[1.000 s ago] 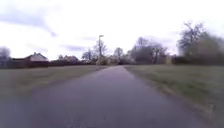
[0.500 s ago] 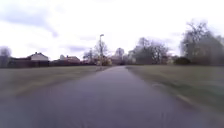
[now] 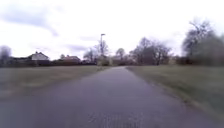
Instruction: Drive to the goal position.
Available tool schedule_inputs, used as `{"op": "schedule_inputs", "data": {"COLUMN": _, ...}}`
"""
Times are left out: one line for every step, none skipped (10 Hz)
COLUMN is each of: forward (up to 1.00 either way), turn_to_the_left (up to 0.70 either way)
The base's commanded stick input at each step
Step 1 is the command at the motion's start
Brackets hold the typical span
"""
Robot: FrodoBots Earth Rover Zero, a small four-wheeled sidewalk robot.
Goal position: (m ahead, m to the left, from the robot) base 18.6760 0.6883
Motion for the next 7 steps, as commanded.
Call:
{"op": "schedule_inputs", "data": {"forward": 1.0, "turn_to_the_left": 0.0}}
{"op": "schedule_inputs", "data": {"forward": 1.0, "turn_to_the_left": 0.0}}
{"op": "schedule_inputs", "data": {"forward": 1.0, "turn_to_the_left": 0.0}}
{"op": "schedule_inputs", "data": {"forward": 1.0, "turn_to_the_left": 0.0}}
{"op": "schedule_inputs", "data": {"forward": 1.0, "turn_to_the_left": 0.0}}
{"op": "schedule_inputs", "data": {"forward": 1.0, "turn_to_the_left": -0.38}}
{"op": "schedule_inputs", "data": {"forward": 1.0, "turn_to_the_left": -0.31}}
